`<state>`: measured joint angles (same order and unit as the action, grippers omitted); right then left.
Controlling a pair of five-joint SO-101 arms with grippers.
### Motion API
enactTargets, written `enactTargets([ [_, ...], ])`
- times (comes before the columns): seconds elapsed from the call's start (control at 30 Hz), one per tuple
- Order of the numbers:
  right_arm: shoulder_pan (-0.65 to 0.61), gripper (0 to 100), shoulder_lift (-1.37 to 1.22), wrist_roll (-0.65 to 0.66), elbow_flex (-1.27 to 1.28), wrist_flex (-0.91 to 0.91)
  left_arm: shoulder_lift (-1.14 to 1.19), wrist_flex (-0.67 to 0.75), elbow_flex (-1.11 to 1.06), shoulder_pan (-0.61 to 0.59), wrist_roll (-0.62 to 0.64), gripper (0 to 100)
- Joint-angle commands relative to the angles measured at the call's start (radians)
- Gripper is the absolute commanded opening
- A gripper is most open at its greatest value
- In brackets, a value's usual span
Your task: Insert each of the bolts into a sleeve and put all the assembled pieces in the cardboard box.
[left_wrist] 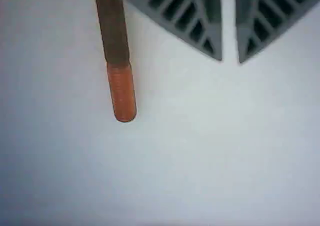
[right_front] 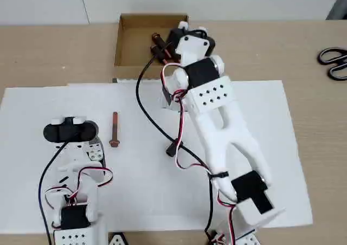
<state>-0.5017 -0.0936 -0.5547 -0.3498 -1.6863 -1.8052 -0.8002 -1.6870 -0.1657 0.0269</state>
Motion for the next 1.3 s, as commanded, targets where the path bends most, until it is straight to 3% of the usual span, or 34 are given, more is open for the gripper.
enactTargets([
  [0.0, -0.03, 4.7, 0.102, -0.04, 0.094, -0.004, -0.009, 0.026, 0.007, 0.003, 0.006, 1],
  [0.37, -0.094, 6.1, 0.148, -0.201, 0.328, 0.007, -0.009, 0.023, 0.007, 0.003, 0.003, 1],
  [0.6, -0.094, 26.4, 0.059, -0.224, 0.348, 0.016, -0.008, 0.02, 0.007, 0.025, 0.002, 1],
  [1.27, -0.17, 22.0, -0.102, -0.221, 0.348, 0.222, -0.008, 0.018, 0.007, 0.034, 0.0, 1],
])
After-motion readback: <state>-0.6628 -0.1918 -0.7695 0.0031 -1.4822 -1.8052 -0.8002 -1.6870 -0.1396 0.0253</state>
